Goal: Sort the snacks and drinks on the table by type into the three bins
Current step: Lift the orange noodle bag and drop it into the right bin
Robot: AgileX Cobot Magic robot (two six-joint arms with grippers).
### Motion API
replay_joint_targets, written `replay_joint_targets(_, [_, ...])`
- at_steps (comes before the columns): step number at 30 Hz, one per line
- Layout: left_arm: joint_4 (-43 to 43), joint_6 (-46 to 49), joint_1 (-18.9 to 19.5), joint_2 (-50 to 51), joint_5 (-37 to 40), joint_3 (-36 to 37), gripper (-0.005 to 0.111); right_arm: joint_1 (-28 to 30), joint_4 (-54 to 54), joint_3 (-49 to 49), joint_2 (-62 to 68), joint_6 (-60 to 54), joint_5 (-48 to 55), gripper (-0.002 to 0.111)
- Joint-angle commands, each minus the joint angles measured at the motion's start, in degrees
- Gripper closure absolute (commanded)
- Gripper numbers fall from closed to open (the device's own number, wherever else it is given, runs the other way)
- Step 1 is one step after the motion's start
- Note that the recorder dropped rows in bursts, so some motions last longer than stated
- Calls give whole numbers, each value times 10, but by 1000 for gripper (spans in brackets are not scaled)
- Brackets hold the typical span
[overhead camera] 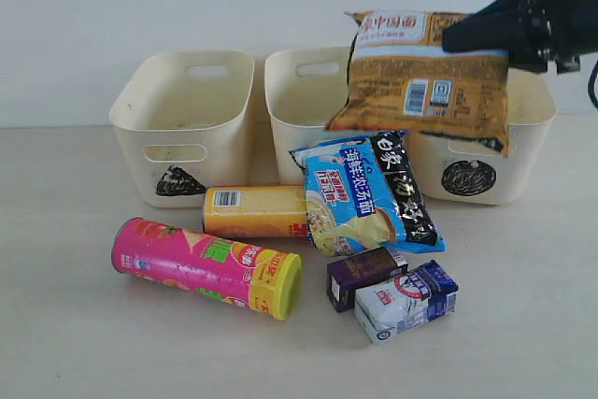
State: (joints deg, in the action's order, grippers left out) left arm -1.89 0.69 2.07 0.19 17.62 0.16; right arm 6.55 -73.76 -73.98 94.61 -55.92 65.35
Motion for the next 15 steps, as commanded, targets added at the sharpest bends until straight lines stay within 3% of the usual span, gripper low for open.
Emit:
replay_joint_targets(1, [2,4,0,-2,1,-2,103,3,-9,-52,-7,20,-106,108])
replay_joint_targets(9, [2,4,0,-2,1,-2,103,3,-9,-73,0,-42,-352,108])
replay_joint_targets(15, [2,4,0,-2,1,-2,103,3,-13,-73,51,-93,-449,108])
